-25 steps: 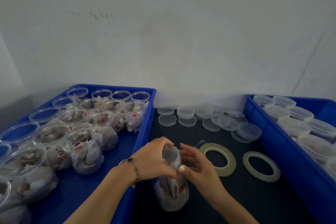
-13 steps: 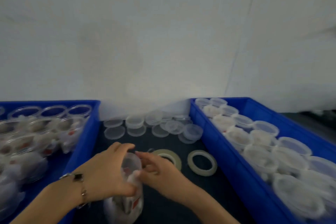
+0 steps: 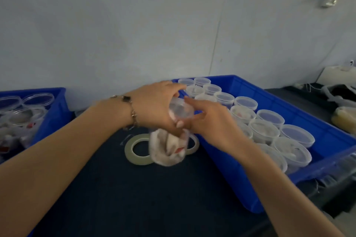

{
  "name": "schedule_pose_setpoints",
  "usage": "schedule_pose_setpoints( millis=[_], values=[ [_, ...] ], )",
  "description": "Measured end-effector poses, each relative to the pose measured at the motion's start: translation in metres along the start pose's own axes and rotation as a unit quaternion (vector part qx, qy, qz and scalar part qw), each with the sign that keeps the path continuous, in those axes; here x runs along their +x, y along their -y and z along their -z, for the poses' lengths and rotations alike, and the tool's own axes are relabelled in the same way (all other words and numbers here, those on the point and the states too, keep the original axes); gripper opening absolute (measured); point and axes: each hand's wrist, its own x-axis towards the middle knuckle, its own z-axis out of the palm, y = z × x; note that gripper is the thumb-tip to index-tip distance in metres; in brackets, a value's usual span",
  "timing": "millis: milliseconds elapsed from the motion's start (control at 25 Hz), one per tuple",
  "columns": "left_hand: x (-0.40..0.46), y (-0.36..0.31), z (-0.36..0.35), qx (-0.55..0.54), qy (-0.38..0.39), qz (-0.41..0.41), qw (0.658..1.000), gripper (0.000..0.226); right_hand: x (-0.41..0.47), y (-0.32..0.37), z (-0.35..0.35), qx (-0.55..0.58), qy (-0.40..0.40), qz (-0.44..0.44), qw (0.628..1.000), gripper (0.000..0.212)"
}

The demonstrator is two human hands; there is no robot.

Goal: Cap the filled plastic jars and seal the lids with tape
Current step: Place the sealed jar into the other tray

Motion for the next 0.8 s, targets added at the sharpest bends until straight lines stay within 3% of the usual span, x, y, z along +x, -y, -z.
schedule_pose_setpoints(
  millis=[80,160,280,440,520,640,720,800],
  values=[
    [0.02,-0.013,0.003,0.023,-0.002,0.027,0.999,0.113,0.002,-0.011,0.018,0.001,-0.049,-0.004,0.999,0.046],
    [0.049,-0.021,0.003,0.012,-0.001,0.028,1.0,0.085,0.013,-0.02,0.045,-0.026,-0.066,0.014,0.997,0.031],
    [0.112,-0.028,0.01,-0.01,-0.071,-0.008,0.997,0.053,0.048,-0.042,0.091,-0.078,-0.081,0.036,0.993,0.057],
    [0.2,-0.032,0.016,-0.044,-0.185,-0.004,0.982,0.052,0.134,-0.086,0.123,-0.215,-0.066,0.067,0.972,0.094],
    [0.242,-0.026,0.012,-0.04,-0.196,-0.006,0.98,0.046,0.182,-0.111,0.132,-0.286,-0.153,0.051,0.945,0.089],
    [0.296,-0.013,0.0,0.049,-0.223,-0.008,0.974,0.047,0.239,-0.149,0.136,-0.321,-0.245,0.021,0.915,0.08],
    [0.326,-0.004,-0.012,0.094,-0.223,-0.005,0.97,0.04,0.271,-0.177,0.13,-0.317,-0.279,0.0,0.907,0.079],
    [0.352,0.009,-0.034,0.096,-0.174,-0.004,0.98,0.039,0.298,-0.207,0.118,-0.291,-0.284,-0.041,0.913,0.081]
  ],
)
